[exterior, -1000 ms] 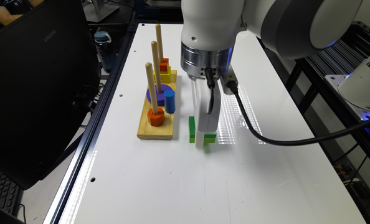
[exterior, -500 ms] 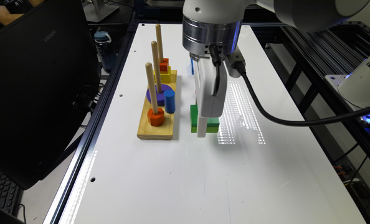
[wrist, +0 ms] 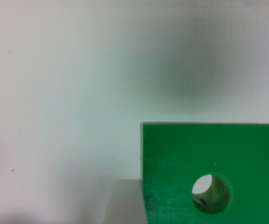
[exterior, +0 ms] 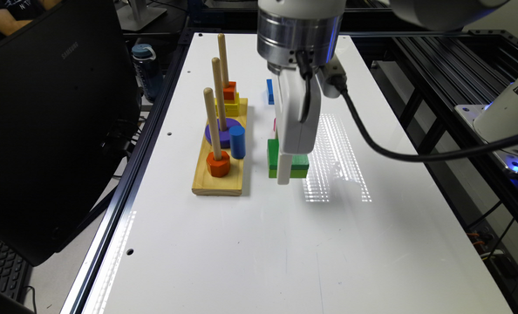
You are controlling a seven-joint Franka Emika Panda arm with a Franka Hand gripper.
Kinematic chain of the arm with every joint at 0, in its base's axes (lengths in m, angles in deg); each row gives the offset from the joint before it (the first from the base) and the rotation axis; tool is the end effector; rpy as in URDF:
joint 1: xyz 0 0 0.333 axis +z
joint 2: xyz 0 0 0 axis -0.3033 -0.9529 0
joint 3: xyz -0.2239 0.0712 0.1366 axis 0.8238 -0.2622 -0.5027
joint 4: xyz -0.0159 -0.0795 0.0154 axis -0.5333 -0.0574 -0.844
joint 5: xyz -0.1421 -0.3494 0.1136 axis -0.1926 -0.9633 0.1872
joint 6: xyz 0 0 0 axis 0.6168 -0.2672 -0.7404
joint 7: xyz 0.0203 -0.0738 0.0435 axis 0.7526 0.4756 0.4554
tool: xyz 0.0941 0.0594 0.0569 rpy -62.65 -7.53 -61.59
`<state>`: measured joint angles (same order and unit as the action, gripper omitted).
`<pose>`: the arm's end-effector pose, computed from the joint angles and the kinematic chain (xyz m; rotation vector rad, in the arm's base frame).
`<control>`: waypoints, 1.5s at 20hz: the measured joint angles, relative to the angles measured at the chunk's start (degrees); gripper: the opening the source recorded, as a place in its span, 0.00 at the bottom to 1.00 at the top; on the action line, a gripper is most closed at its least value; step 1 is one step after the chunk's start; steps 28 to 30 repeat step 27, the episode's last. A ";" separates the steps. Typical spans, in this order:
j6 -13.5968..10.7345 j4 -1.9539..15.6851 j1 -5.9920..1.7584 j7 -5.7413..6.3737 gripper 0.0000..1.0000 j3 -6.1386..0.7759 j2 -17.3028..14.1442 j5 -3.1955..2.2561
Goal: Pick up green block.
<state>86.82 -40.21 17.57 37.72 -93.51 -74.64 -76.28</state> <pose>0.5067 0.1504 0.1878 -2.8806 1.1637 -0.0013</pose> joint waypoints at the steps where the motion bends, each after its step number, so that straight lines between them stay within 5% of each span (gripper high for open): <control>1: 0.00 -0.10 0.00 0.00 0.00 0.00 0.05 0.00; 6: -0.27 -0.09 -0.01 0.00 0.00 -0.04 0.78 0.14; 12: -5.35 -0.27 -0.01 -1.21 0.00 -0.42 6.31 2.60; 17: -6.19 -0.09 -0.04 -1.31 0.00 -0.47 7.60 2.98; 21: -9.02 -0.01 -0.05 -2.08 0.00 -0.54 10.54 4.25; 27: -11.95 0.60 -0.24 -2.87 0.00 -0.62 13.39 5.41; 30: -11.95 0.60 -0.24 -2.87 0.00 -0.62 13.39 5.41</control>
